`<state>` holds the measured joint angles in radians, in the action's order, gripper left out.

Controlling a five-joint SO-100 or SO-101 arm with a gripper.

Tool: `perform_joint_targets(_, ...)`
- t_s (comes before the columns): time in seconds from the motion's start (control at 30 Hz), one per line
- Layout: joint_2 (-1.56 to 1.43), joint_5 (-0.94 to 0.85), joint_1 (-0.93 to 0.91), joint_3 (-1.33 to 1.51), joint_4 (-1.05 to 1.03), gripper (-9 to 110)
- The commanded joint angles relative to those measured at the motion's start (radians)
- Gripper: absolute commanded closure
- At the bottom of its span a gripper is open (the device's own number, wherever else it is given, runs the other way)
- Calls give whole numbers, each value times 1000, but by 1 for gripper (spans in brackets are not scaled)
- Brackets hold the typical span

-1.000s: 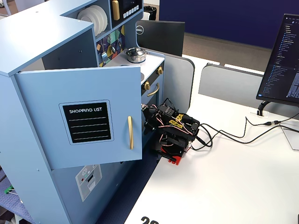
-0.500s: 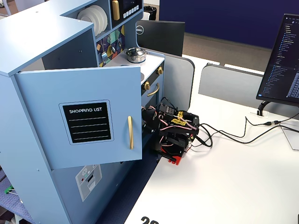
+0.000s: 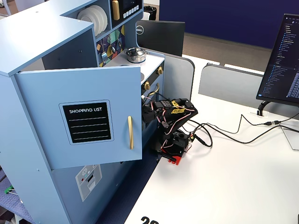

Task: Pick up the green pineapple from the left cabinet and place it in the gray recipient

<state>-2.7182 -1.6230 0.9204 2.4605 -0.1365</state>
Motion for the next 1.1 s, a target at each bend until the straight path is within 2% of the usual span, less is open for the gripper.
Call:
perform_joint_targets(0.0, 107, -25, 11, -120, 132, 74)
perform_joint_targets(0.17, 244, 32, -51, -178, 236, 58)
perform_joint_targets(0.27, 308, 49, -89, -213, 275, 56)
perform_joint_targets(1.07, 629, 35, -129, -397, 377, 62)
